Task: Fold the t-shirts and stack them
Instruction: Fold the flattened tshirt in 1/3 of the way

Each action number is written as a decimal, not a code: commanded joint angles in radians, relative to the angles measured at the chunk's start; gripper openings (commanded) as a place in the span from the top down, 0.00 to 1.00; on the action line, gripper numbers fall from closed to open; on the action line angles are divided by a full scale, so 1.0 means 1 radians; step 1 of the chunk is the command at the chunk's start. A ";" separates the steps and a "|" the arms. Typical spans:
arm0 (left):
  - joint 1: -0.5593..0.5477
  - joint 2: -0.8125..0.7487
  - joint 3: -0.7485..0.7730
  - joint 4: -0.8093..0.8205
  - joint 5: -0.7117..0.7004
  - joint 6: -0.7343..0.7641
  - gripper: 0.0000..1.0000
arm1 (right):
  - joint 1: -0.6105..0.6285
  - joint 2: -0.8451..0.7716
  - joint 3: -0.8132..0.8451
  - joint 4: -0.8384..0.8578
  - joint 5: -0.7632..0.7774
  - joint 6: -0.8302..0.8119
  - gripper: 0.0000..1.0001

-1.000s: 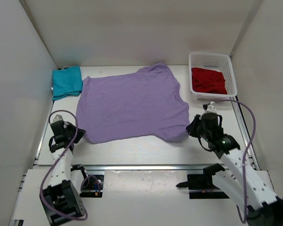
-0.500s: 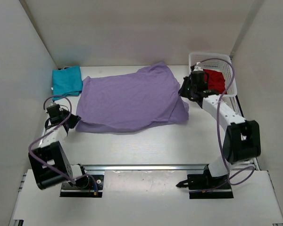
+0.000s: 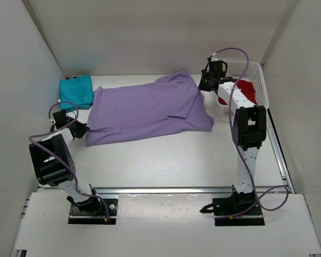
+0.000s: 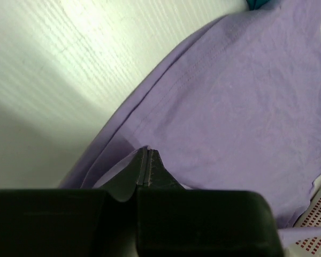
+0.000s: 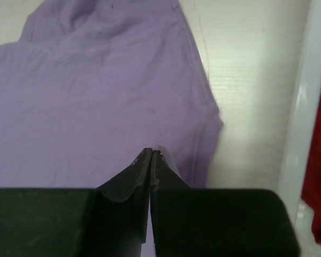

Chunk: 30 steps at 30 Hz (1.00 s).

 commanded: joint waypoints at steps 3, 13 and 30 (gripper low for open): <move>0.004 0.049 0.058 0.019 -0.010 -0.008 0.99 | 0.003 0.147 0.285 -0.118 -0.003 -0.065 1.00; 0.067 -0.059 0.027 0.012 0.036 -0.002 0.59 | 0.025 0.318 0.701 -0.357 -0.010 -0.088 0.61; 0.012 -0.307 -0.383 0.085 0.091 -0.006 0.59 | -0.101 -0.627 -0.883 0.308 -0.085 0.093 0.81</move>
